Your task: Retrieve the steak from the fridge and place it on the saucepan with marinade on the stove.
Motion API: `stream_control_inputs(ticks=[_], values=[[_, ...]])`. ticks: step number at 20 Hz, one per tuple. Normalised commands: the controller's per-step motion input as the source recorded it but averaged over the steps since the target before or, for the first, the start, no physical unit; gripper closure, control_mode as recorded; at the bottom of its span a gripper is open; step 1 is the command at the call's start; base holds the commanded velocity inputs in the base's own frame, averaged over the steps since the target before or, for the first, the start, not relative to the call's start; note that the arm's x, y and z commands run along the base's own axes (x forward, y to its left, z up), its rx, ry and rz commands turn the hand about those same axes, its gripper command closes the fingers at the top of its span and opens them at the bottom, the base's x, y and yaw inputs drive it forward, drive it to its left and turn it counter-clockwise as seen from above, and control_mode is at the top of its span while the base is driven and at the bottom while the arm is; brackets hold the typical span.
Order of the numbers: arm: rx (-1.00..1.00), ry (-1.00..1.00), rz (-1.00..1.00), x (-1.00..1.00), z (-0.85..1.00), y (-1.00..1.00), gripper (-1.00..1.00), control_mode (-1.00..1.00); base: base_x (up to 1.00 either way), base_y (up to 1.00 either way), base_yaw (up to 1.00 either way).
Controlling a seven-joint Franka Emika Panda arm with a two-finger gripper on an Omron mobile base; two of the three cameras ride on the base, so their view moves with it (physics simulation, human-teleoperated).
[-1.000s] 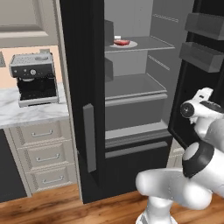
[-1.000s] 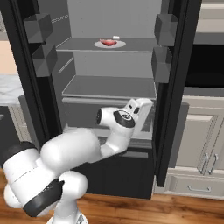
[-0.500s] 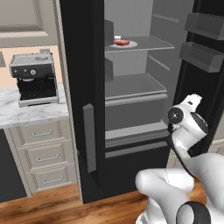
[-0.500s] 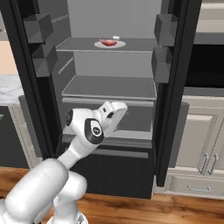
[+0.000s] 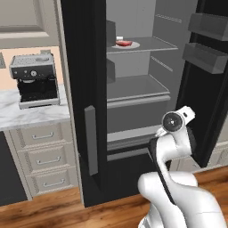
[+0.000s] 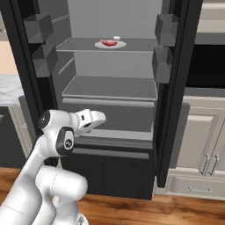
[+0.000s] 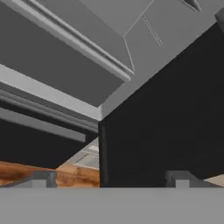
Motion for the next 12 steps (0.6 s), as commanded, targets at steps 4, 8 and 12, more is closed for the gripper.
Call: stream_control_inputs(ticks=[4, 8, 12], values=[[0.52, -0.02, -0.11, -0.42, 0.82, 0.51, -1.00, -1.00, 0.00, 0.00, 0.00], [0.43, 0.10, 0.00, -0.36, 1.00, -0.13, -1.00, -1.00, 0.00, 0.00, 0.00], [0.37, 0.04, 0.04, -0.46, 0.44, -0.04, -1.00, -1.00, 0.00, 0.00, 0.00]])
